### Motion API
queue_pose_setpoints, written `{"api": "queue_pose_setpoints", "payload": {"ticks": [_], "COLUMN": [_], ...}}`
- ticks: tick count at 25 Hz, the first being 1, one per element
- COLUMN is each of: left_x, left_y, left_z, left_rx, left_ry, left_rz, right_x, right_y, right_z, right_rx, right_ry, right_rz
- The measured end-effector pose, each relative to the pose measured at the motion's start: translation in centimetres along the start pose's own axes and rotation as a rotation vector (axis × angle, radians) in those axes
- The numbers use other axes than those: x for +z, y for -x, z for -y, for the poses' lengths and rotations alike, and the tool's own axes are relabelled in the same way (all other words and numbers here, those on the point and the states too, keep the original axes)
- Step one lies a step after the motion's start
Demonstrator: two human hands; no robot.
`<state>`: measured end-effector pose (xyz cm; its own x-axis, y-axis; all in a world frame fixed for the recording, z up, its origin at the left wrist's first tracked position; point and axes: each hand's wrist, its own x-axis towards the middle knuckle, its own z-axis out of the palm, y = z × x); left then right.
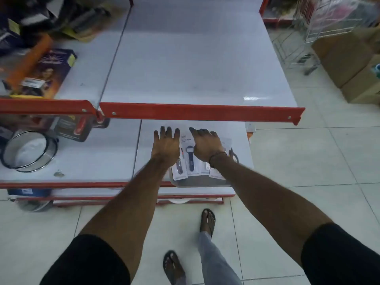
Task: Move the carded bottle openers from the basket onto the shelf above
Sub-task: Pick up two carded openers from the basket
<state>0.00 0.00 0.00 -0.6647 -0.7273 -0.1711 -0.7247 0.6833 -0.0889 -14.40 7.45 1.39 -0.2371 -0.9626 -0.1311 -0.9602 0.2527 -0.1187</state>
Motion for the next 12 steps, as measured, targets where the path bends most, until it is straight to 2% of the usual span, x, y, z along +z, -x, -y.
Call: {"api": "queue_pose_setpoints", "payload": {"ticks": [2,4,9,12], "left_x": [0.1,0.8,0.0,-1.7], "left_y": [-1.1,-1.7,-1.9,-0.4], "left_z": [0.0,0.4,1.0,0.9], "left_rx": [-0.018,0.016,-0.013,-0.042], "left_ry": [-0.024,-0.026,0.169,0.422], "left_rz": [0.042,0.006,-0.033,-0.026], "right_x": [0.5,1.2,0.6,-0.9], "right_y": [-1.8,-2.8,-2.3,-0.6], "right_z": [0.0,0.2,-0.4,-0.4], "right_rx": [-0.025,-0.068,-0.074,-0.056], "right_ry": [0.023,0.058,0.063,-0.005], "right_rz": [0.147,0.210,-0.001,-0.084]}}
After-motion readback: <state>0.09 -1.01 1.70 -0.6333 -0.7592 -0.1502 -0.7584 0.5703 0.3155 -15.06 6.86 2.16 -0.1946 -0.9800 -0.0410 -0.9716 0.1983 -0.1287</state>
